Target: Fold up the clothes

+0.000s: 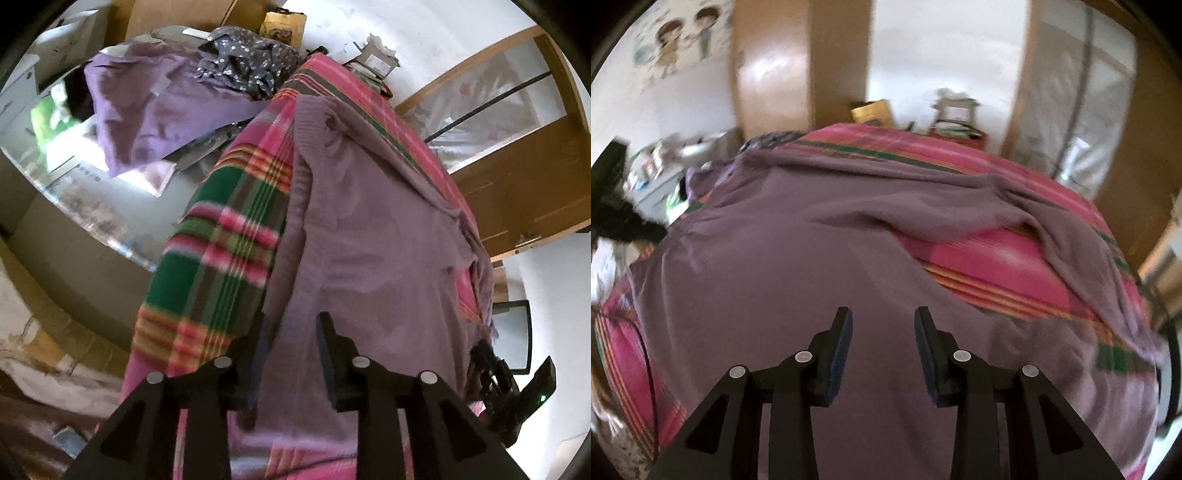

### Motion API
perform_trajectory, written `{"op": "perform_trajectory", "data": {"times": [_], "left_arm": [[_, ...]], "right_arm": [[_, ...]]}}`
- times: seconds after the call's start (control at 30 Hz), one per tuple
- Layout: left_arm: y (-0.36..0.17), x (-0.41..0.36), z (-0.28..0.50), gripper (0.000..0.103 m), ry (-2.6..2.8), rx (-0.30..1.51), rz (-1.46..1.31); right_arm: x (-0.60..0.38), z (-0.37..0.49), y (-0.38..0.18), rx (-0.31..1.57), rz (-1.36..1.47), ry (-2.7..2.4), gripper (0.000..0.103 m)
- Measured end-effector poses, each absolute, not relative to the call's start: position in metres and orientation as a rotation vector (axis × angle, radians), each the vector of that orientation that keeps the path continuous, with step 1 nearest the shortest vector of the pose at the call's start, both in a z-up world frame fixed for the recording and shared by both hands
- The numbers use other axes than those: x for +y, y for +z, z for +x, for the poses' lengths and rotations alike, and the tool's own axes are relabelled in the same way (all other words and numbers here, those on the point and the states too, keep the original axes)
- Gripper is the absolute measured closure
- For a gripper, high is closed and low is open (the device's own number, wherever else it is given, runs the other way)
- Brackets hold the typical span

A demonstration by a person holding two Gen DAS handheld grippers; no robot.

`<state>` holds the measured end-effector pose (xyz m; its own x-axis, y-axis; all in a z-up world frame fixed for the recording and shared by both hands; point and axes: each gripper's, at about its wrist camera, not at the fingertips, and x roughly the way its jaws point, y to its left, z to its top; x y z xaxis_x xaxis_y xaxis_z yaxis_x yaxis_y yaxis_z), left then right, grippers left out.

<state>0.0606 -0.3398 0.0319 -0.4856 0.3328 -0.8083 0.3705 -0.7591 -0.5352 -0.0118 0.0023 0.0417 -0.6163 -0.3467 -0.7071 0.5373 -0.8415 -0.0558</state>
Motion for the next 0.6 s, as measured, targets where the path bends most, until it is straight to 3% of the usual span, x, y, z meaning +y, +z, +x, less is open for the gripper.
{"op": "perform_trajectory", "data": {"times": [0.2, 0.27, 0.6], "left_arm": [[0.04, -0.355, 0.106, 0.064, -2.411, 1.19, 1.527], [0.035, -0.355, 0.118, 0.055, -2.402, 1.277, 1.516], [0.0, -0.332, 0.124, 0.055, -2.337, 1.531, 1.531]], "right_arm": [[0.041, 0.006, 0.045, 0.226, 0.998, -2.488, 0.057], [0.044, 0.014, 0.045, 0.199, 0.982, -2.481, 0.056], [0.042, 0.05, 0.04, 0.196, 0.945, -2.471, 0.055]]}}
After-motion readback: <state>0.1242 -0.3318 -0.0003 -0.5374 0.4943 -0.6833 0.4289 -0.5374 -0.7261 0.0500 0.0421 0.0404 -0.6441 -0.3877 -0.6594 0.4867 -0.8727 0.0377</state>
